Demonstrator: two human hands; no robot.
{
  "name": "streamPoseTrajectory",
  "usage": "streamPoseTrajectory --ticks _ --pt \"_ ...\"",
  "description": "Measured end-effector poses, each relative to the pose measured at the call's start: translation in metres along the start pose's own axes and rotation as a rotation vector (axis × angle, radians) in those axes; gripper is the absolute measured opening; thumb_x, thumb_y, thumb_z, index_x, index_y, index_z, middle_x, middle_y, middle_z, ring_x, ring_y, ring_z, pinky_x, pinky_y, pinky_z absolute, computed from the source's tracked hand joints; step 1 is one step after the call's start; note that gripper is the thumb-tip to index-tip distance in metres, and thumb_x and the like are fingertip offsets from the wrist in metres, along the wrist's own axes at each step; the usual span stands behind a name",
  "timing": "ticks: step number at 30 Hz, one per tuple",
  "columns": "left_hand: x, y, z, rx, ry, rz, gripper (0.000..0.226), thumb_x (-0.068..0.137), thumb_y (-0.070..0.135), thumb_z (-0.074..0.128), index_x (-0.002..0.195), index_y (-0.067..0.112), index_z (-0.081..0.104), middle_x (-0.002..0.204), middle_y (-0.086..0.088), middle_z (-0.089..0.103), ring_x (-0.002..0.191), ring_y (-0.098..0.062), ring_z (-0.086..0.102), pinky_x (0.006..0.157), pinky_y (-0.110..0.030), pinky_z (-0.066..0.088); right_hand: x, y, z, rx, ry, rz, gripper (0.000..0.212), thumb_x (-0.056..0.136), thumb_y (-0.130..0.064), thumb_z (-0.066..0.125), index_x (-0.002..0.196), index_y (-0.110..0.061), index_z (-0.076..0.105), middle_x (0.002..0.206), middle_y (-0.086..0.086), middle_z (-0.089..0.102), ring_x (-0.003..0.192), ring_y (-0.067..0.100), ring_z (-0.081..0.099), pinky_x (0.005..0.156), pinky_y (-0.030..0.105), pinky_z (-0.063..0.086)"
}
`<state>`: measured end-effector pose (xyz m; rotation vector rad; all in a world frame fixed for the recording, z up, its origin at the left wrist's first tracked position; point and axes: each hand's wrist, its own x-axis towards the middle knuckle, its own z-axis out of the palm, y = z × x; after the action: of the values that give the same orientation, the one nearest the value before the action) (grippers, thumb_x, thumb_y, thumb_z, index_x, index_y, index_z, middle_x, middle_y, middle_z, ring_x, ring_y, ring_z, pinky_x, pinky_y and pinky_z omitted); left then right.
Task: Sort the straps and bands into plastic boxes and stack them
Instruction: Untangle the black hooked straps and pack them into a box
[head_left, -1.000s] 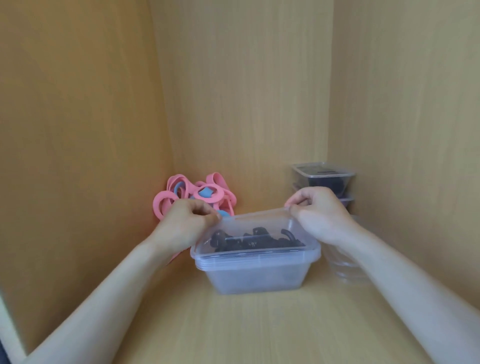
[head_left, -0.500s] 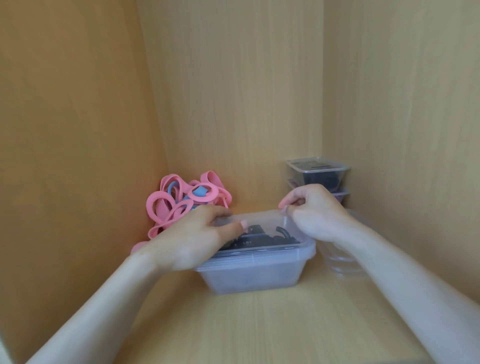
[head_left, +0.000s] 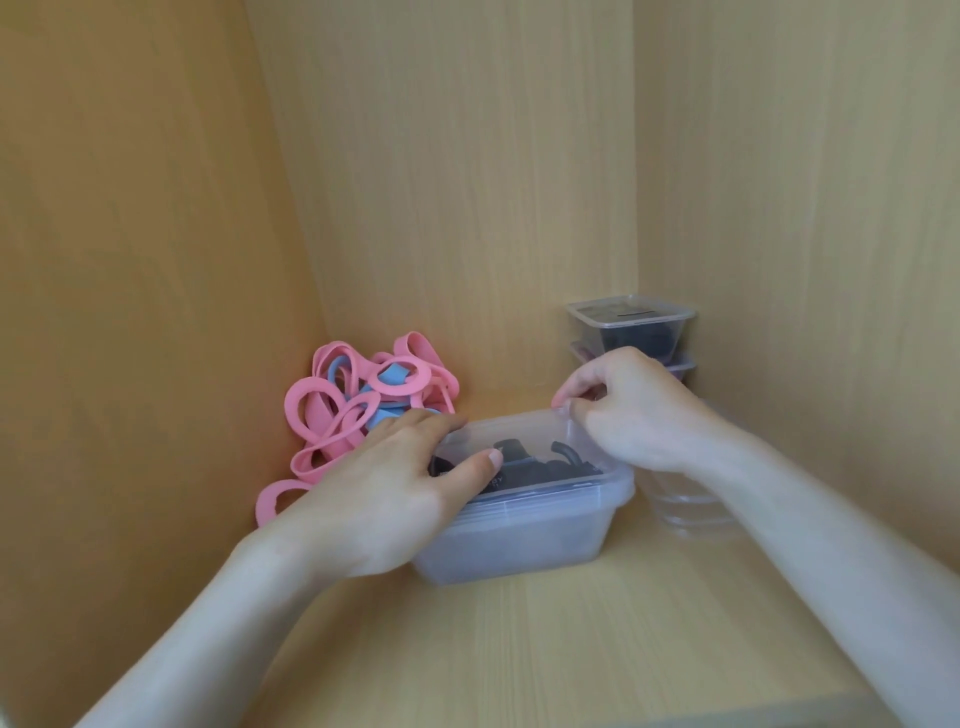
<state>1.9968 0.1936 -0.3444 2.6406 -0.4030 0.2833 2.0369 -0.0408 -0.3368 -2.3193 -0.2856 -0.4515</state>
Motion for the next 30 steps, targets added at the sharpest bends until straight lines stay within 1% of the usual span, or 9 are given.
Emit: streamPoseTrajectory --ticks 4,9,12,16,20,22,25,28,30 --pt "-0.002 0.004 0.0 0.035 0.015 0.013 0.078 0.085 0.078 0.037 0.15 0.036 0.04 0.148 0.023 0.041 0.133 0.002 0.033 0.1 -0.022 0.025 -0.006 0.0 -0.004 -0.067 -0.045 -0.043 0.021 0.096 -0.017 0.057 0.097 -0.027 0.076 0.095 -0.011 0.065 0.094 0.008 0.059 0.075 0.019 0.04" --pt "-0.003 0.007 -0.003 0.012 -0.034 0.007 0.087 0.077 0.08 0.033 0.151 0.035 0.04 0.148 0.023 0.041 0.134 0.0 0.037 0.105 -0.025 0.031 -0.009 0.002 -0.006 -0.074 -0.042 -0.045 0.028 0.098 -0.013 0.051 0.107 -0.025 0.075 0.094 -0.011 0.063 0.087 0.004 0.057 0.067 0.012 0.036" --pt "0.001 0.007 -0.008 -0.055 -0.101 -0.02 0.09 0.073 0.083 0.037 0.149 0.036 0.041 0.149 0.023 0.042 0.134 -0.001 0.042 0.115 -0.033 0.034 -0.01 0.0 -0.007 -0.049 -0.041 -0.024 0.029 0.098 -0.012 0.051 0.111 -0.023 0.074 0.102 -0.009 0.066 0.1 0.009 0.06 0.08 0.019 0.04" --pt "0.002 0.008 -0.009 -0.058 -0.117 -0.032 0.087 0.073 0.083 0.039 0.148 0.039 0.04 0.149 0.024 0.041 0.132 0.001 0.039 0.104 -0.023 0.031 -0.013 -0.003 -0.008 -0.04 -0.051 -0.013 0.031 0.098 -0.01 0.05 0.112 -0.023 0.075 0.113 -0.005 0.069 0.112 0.013 0.061 0.092 0.023 0.042" --pt "-0.002 0.007 -0.007 0.01 -0.107 -0.017 0.082 0.083 0.08 0.036 0.154 0.038 0.032 0.156 0.024 0.032 0.141 0.0 0.03 0.109 -0.026 0.026 -0.015 -0.005 -0.007 -0.066 -0.058 -0.018 0.034 0.097 -0.011 0.048 0.116 -0.022 0.074 0.129 0.0 0.066 0.121 0.016 0.058 0.103 0.027 0.043" --pt "-0.005 0.008 -0.006 0.073 -0.095 0.0 0.074 0.091 0.077 0.032 0.154 0.038 0.032 0.157 0.025 0.03 0.143 0.0 0.024 0.106 -0.024 0.022 -0.017 -0.005 -0.006 -0.077 -0.059 -0.027 0.034 0.097 -0.012 0.048 0.116 -0.022 0.074 0.129 0.001 0.066 0.121 0.016 0.058 0.101 0.026 0.042" --pt "-0.007 0.012 -0.005 0.15 -0.1 0.037 0.076 0.085 0.081 0.021 0.146 0.039 0.041 0.149 0.023 0.04 0.142 -0.005 0.029 0.103 -0.026 0.025 -0.019 -0.005 -0.004 -0.107 -0.052 -0.045 0.033 0.098 -0.014 0.047 0.115 -0.021 0.074 0.123 -0.002 0.067 0.117 0.015 0.059 0.094 0.024 0.04" --pt "-0.009 0.015 -0.007 0.179 -0.14 0.012 0.105 0.07 0.097 0.009 0.155 0.038 0.028 0.161 0.02 0.027 0.15 -0.006 0.02 0.116 -0.029 0.02 -0.021 -0.003 -0.004 -0.124 -0.081 -0.06 0.029 0.095 -0.012 0.048 0.107 -0.013 0.074 0.11 -0.002 0.07 0.108 0.018 0.061 0.084 0.028 0.044" --pt "-0.008 0.015 -0.008 0.187 -0.163 0.0 0.117 0.062 0.1 0.006 0.158 0.036 0.021 0.164 0.019 0.021 0.15 -0.003 0.016 0.116 -0.028 0.017 -0.022 -0.001 -0.004 -0.087 -0.105 -0.061 0.024 0.094 -0.015 0.051 0.104 -0.008 0.072 0.097 0.006 0.072 0.094 0.02 0.063 0.077 0.03 0.047"
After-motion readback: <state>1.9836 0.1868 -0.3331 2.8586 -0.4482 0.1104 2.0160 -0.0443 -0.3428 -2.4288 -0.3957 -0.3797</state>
